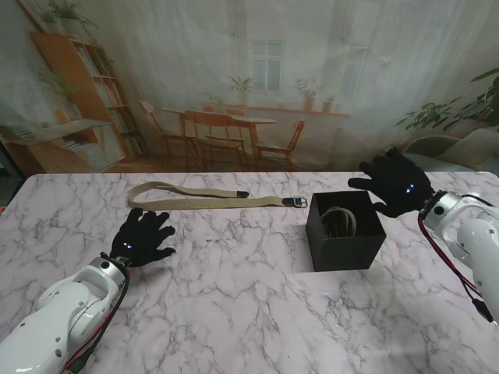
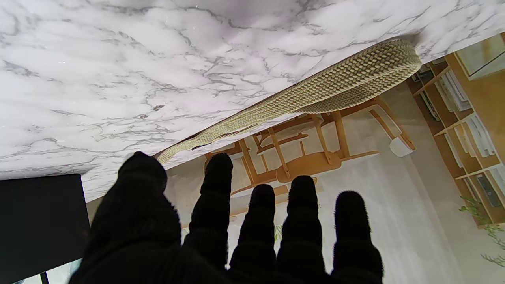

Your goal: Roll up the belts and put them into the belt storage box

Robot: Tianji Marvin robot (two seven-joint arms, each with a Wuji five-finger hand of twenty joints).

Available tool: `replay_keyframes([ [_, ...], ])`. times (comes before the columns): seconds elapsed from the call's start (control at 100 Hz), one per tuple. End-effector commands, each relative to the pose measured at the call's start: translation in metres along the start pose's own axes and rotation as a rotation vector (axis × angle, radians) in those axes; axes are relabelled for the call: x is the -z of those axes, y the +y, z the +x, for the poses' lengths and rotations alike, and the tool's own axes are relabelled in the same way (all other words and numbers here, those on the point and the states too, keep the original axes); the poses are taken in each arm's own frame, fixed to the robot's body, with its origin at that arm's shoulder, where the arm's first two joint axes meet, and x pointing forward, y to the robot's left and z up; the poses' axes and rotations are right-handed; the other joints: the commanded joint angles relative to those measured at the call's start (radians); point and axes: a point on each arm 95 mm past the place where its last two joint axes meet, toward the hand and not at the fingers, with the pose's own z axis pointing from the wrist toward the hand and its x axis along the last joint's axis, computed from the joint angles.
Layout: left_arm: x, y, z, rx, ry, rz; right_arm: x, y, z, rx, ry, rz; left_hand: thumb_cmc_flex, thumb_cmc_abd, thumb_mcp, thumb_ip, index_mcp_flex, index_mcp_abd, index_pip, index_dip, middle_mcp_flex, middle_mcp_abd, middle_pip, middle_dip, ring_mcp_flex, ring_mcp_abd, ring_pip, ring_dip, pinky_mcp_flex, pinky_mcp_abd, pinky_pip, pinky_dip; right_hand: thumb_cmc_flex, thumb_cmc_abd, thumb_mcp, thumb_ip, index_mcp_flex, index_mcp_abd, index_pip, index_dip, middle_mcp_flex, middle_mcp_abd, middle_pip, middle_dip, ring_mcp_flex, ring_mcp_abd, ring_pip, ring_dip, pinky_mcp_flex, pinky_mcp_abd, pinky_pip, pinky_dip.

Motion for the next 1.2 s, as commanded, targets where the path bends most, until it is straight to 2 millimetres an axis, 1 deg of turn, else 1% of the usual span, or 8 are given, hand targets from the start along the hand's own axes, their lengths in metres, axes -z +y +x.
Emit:
replay_keyframes([
  [0.0,0.000,0.001,0.000,0.001,-0.006,-0.010,0.002,0.011,0.003,-0.040,-0.046,-0.033,0.011,0.043,-0.019,-0.014,-0.003,0.008,-0.025,-0.016,0.015,0.007,-0.023,-0.002,0.000,0.009,-0.025,-0.010,-0.008,0.036,-0.025,-0.005,-0.026,0.035,0.034,0.010,0.032,0.032,0.006,-0.013,0.001,0.032,0.003,-0.003,-0.025,0.038,-0.021,-0.022,-0.022,0.046,-0.003,-0.015],
  [0.18,0.003,0.001,-0.003,0.002,-0.017,-0.003,0.018,0.038,0.003,-0.132,-0.159,-0.068,0.008,0.044,-0.020,-0.014,0.007,0.007,-0.034,-0.021,0.016,0.007,-0.022,-0.002,0.002,0.008,-0.024,-0.009,-0.005,0.036,-0.023,-0.004,-0.007,0.065,-0.025,0.014,0.087,0.038,-0.041,-0.003,0.036,0.041,-0.039,-0.021,-0.016,0.055,-0.045,-0.015,-0.038,0.075,-0.022,-0.018],
  [0.28,0.004,0.001,-0.004,0.003,-0.023,0.002,0.025,0.052,0.012,-0.197,-0.198,-0.081,0.008,0.045,-0.020,-0.014,0.008,0.006,-0.036,-0.021,0.016,0.006,-0.022,-0.002,0.002,0.009,-0.024,-0.009,-0.002,0.036,-0.020,-0.002,0.004,0.072,-0.056,0.017,0.123,0.040,-0.076,0.008,0.067,0.041,-0.065,-0.032,-0.009,0.064,-0.058,-0.010,-0.049,0.096,-0.036,-0.017],
  [0.39,0.005,0.002,-0.007,0.005,-0.031,0.007,0.030,0.061,0.028,-0.274,-0.235,-0.102,0.009,0.044,-0.020,-0.014,0.005,0.008,-0.039,-0.022,0.014,0.007,-0.022,-0.003,0.004,0.009,-0.023,-0.008,-0.001,0.036,-0.017,-0.001,0.019,0.070,-0.074,0.020,0.148,0.044,-0.100,0.018,0.088,0.041,-0.079,-0.038,-0.009,0.075,-0.071,-0.007,-0.056,0.107,-0.047,-0.016],
  [0.58,0.002,-0.001,-0.016,0.007,-0.044,0.024,0.034,0.066,0.064,-0.365,-0.269,-0.149,0.010,0.042,-0.021,-0.014,0.011,0.007,-0.041,-0.022,0.018,0.007,-0.023,-0.004,0.012,0.010,-0.022,-0.008,0.003,0.038,-0.014,0.000,0.030,0.075,-0.101,0.022,0.176,0.051,-0.147,0.034,0.113,0.047,-0.105,-0.043,-0.005,0.086,-0.089,-0.004,-0.065,0.124,-0.064,-0.014],
  [0.81,-0.014,-0.017,-0.042,-0.014,-0.042,0.029,0.037,0.064,0.099,-0.449,-0.300,-0.157,0.009,0.046,-0.020,-0.014,-0.002,0.019,-0.048,-0.023,0.015,0.005,-0.021,-0.003,0.012,0.004,-0.022,-0.007,0.005,0.033,-0.012,0.000,0.034,0.061,-0.104,0.022,0.198,0.051,-0.156,0.045,0.122,0.053,-0.119,-0.041,-0.010,0.096,-0.097,-0.004,-0.068,0.133,-0.071,-0.013],
  [0.95,-0.028,-0.015,-0.058,-0.009,-0.064,-0.005,0.039,0.062,0.109,-0.488,-0.323,-0.159,0.010,0.049,-0.020,-0.013,-0.012,0.022,-0.052,-0.025,0.005,0.005,-0.023,-0.004,0.011,0.001,-0.022,-0.007,0.005,0.031,-0.017,-0.004,0.031,0.056,-0.104,0.021,0.201,0.053,-0.166,0.050,0.123,0.054,-0.127,-0.039,-0.012,0.097,-0.100,-0.002,-0.071,0.138,-0.077,-0.012],
  [1.19,-0.046,0.003,-0.081,0.011,-0.139,-0.076,0.047,0.061,0.116,-0.499,-0.360,-0.163,0.014,0.052,-0.019,-0.013,-0.033,0.038,-0.063,-0.030,-0.015,0.007,-0.021,-0.006,0.005,-0.002,-0.020,-0.004,0.008,0.025,-0.015,-0.007,0.031,0.050,-0.101,0.019,0.212,0.059,-0.170,0.061,0.123,0.054,-0.131,-0.033,-0.019,0.100,-0.103,0.000,-0.080,0.145,-0.087,-0.008],
])
